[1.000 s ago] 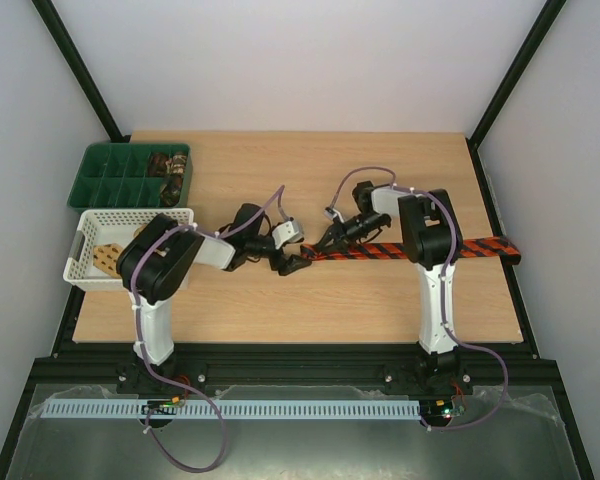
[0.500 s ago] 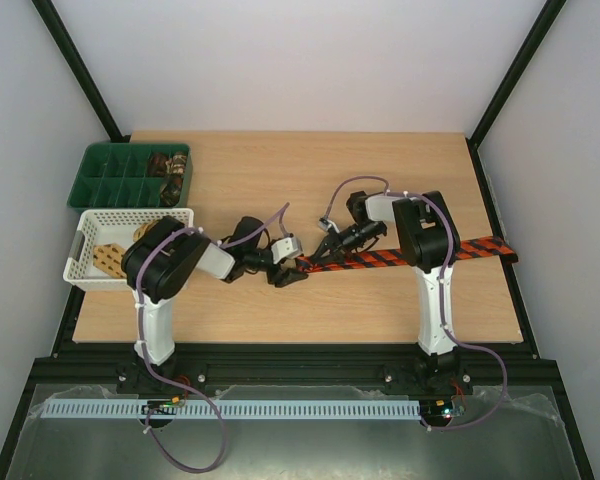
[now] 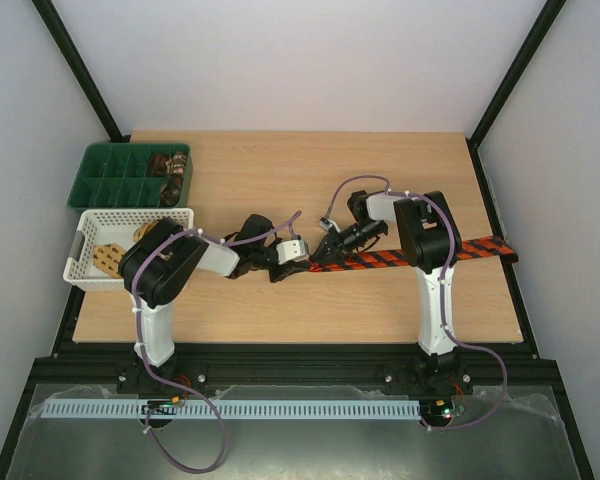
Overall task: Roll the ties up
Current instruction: Roll the tie at the center of the board.
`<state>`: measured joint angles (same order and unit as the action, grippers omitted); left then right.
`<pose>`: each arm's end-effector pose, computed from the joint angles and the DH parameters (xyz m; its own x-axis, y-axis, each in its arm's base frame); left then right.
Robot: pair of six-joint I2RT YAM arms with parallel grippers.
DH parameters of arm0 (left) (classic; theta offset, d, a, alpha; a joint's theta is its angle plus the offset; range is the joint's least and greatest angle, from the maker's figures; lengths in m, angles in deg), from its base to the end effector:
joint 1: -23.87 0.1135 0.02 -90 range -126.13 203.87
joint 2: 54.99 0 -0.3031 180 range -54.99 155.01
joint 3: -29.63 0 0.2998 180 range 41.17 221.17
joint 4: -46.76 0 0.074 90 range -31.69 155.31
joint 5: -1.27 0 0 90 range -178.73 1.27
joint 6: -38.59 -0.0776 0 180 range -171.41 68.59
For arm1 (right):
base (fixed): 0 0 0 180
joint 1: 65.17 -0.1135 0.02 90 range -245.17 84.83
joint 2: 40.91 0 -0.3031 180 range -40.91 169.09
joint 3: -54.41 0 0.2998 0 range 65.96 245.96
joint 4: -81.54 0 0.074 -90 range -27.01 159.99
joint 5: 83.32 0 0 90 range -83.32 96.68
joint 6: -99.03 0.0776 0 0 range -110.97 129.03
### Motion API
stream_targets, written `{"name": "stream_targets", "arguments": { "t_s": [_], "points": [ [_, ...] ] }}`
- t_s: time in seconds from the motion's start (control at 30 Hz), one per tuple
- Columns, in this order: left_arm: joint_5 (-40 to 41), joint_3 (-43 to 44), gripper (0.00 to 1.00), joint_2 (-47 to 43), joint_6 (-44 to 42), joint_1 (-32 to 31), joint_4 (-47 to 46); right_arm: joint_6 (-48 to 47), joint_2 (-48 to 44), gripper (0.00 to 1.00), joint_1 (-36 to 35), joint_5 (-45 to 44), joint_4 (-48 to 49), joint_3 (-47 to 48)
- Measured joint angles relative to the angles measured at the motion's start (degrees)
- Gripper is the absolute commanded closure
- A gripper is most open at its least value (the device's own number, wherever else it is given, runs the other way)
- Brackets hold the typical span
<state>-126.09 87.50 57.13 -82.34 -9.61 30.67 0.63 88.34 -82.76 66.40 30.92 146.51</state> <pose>0.3210 -0.2687 0.0672 -0.0121 0.4978 -0.8672 0.9824 0.1677 0.0825 0.4136 0.2014 0.0541 -0.9154 -0.3675 -0.1646 -0.3216 0.4213 0.8480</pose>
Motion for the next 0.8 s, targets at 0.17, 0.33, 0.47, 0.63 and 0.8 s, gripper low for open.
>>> {"name": "stream_targets", "arguments": {
  "t_s": [0.17, 0.33, 0.47, 0.63, 0.8],
  "points": [
    [1.8, 0.2, 0.69, -0.8, -1.2, -0.3, 1.9, -0.2, 0.0, 0.99, 0.0, -0.3, -1.6, 0.4],
    [1.9, 0.1, 0.32, -0.9, -0.1, 0.1, 1.8, -1.2, 0.0, 0.99, 0.1, -2.3, -2.5, 0.3],
    [-1.0, -2.8, 0.30, -1.8, 1.6, 1.3, -0.5, -1.5, -1.0, 0.99, 0.1, -4.2, -1.7, -0.9],
    [-4.3, -6.2, 0.34, -1.8, 3.5, 1.6, -6.1, -1.5, -1.9, 0.99, 0.1, -5.0, -0.2, -2.1],
    [-6.5, -6.6, 0.49, 0.9, 7.0, 1.5, -12.8, -1.4, -2.2, 0.99, 0.1, -5.0, 0.8, -2.7]
  ]
}}
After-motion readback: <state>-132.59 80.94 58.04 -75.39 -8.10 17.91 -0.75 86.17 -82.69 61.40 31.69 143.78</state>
